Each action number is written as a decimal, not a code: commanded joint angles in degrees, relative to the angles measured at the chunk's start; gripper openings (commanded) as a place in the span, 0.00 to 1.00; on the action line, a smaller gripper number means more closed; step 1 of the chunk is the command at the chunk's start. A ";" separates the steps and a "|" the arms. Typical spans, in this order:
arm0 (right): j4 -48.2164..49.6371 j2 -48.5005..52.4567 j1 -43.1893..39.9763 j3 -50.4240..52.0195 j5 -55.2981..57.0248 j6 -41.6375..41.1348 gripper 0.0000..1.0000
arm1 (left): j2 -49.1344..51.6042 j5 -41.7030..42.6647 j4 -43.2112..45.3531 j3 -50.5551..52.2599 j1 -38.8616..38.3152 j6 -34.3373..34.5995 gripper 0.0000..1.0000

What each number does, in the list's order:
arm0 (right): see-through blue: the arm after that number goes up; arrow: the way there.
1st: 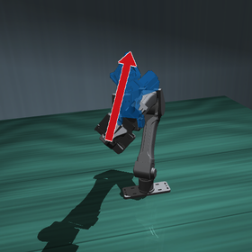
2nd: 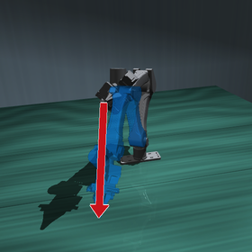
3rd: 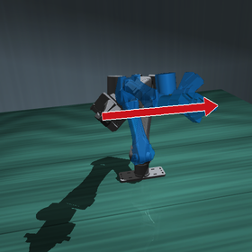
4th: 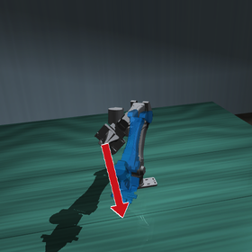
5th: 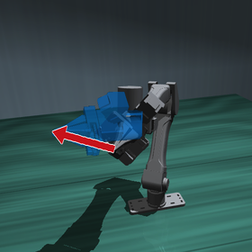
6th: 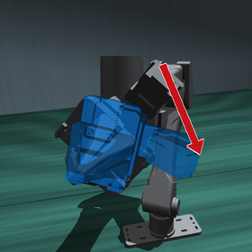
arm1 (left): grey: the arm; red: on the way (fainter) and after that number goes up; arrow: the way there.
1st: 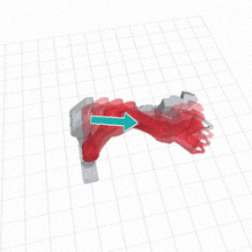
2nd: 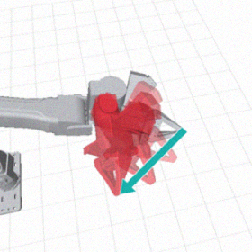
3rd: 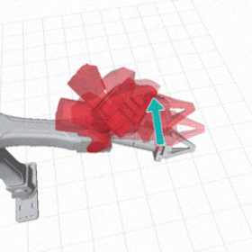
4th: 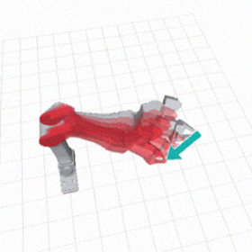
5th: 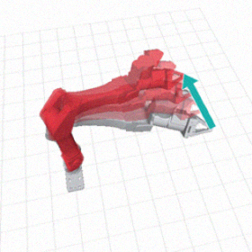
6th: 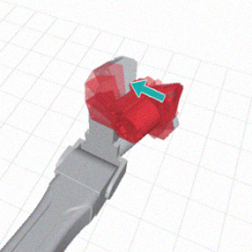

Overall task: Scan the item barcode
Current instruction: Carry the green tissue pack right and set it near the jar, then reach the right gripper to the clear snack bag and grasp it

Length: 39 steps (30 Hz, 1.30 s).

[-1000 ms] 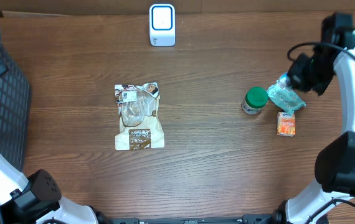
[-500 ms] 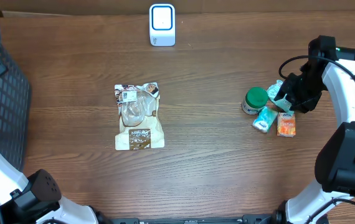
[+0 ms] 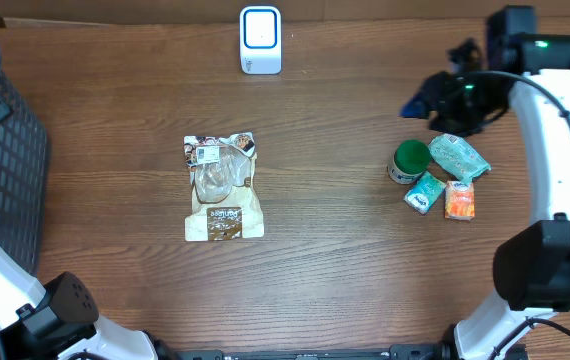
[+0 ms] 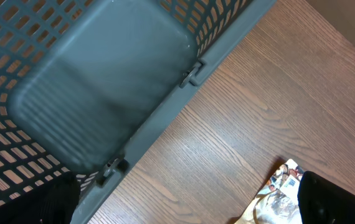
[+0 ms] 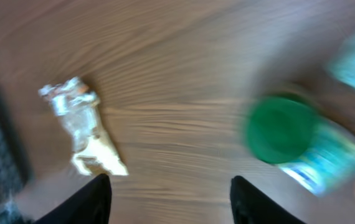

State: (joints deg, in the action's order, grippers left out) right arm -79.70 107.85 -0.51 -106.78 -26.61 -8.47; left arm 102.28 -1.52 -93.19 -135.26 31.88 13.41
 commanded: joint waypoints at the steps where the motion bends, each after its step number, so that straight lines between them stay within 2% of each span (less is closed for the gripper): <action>1: 2.89 -0.46 5.86 0.72 -6.51 -0.33 0.75 | -0.28 0.04 0.17 0.24 -0.13 0.52 1.00; 2: 4.50 -0.35 7.74 1.33 -6.51 -1.33 0.84 | -0.28 0.04 0.17 0.24 -0.13 0.52 1.00; 5: 11.26 -0.35 12.98 5.01 -6.51 -4.74 0.91 | -0.28 0.04 0.17 0.24 -0.13 0.52 0.99; 12: 28.15 0.26 21.59 17.75 -6.51 -14.47 0.90 | -0.28 0.04 0.17 0.24 -0.13 0.52 1.00; 19: 43.71 4.31 26.21 27.34 -6.54 -21.84 0.89 | -0.28 0.04 0.17 0.24 -0.13 0.52 1.00; 25: 50.75 10.25 29.46 27.98 -8.09 -22.05 0.89 | -0.28 0.04 0.17 0.24 -0.13 0.55 1.00; 31: 56.89 14.93 33.33 27.98 -7.48 -28.11 0.88 | -0.28 0.04 0.17 0.24 -0.13 0.55 1.00; 39: 62.42 21.09 37.88 27.98 -3.45 -39.08 0.76 | -0.28 0.04 0.17 0.24 -0.13 0.55 1.00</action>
State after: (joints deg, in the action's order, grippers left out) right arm -17.69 123.52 35.46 -79.48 -33.65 -41.15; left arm 102.28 -1.52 -93.21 -135.26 31.88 13.39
